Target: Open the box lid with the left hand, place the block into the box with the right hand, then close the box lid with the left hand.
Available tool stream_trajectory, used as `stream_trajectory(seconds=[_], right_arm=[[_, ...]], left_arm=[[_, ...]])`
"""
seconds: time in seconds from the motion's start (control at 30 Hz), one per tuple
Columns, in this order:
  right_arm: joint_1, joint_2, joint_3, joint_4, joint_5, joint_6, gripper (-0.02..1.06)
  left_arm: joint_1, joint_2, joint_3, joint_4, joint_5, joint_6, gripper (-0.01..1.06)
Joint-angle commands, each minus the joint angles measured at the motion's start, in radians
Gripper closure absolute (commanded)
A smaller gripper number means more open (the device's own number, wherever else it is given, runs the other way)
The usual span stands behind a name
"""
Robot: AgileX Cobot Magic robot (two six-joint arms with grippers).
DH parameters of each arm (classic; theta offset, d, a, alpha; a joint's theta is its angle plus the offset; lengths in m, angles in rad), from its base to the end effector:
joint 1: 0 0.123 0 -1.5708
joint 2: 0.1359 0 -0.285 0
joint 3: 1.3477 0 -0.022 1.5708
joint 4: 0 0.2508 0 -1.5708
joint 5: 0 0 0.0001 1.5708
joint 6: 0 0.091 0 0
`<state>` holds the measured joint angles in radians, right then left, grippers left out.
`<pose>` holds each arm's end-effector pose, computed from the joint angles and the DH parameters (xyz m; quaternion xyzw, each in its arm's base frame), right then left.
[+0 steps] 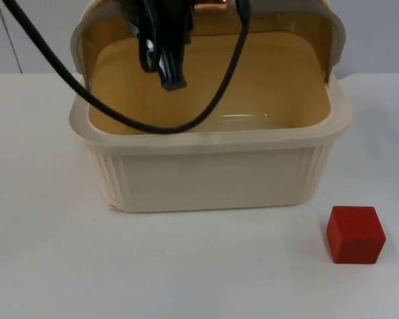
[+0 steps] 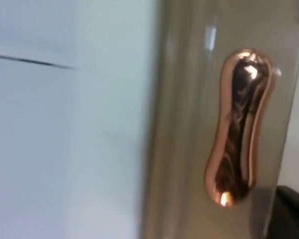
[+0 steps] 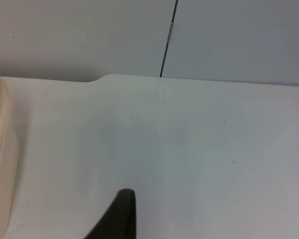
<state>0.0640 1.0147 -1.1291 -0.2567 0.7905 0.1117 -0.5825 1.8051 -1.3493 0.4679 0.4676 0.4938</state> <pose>0.2009 -0.0036 0.4064 -0.0157 0.8753 -0.0812 0.4765 0.3505 -0.2087 0.2554 0.5989 0.6998 0.1562 0.3566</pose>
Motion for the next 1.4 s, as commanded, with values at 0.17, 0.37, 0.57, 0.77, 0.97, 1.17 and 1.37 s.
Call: stream_trajectory(seconds=[0.17,0.37,0.57,0.77,0.97,1.17,1.37], right_arm=[[0.001,-0.003,-0.003,0.0,-0.002,0.004,0.0],[0.001,-0.003,-0.003,0.0,-0.002,0.004,0.0],[0.001,-0.003,-0.003,-0.002,-0.008,0.004,0.0],[0.001,-0.003,-0.003,-0.002,-0.011,0.004,0.0],[0.001,-0.003,-0.003,0.0,-0.01,0.004,0.0],[0.001,-0.003,-0.003,0.0,-0.01,0.004,0.0],[0.001,-0.003,-0.003,0.0,-0.01,0.004,0.0]], left_arm=[[0.026,-0.008,-0.054,-0.029,-0.024,-0.012,1.05],[0.016,-0.017,-0.054,-0.113,0.121,-0.012,1.05],[0.011,-0.083,-0.054,-0.326,0.295,-0.002,1.05],[0.011,-0.167,-0.054,-0.569,0.33,-0.171,1.05],[0.011,-0.229,-0.054,-0.595,0.291,-0.215,1.05],[0.014,-0.335,-0.054,-0.531,0.163,-0.248,1.05],[0.014,-0.456,-0.054,-0.298,0.016,-0.388,1.05]])
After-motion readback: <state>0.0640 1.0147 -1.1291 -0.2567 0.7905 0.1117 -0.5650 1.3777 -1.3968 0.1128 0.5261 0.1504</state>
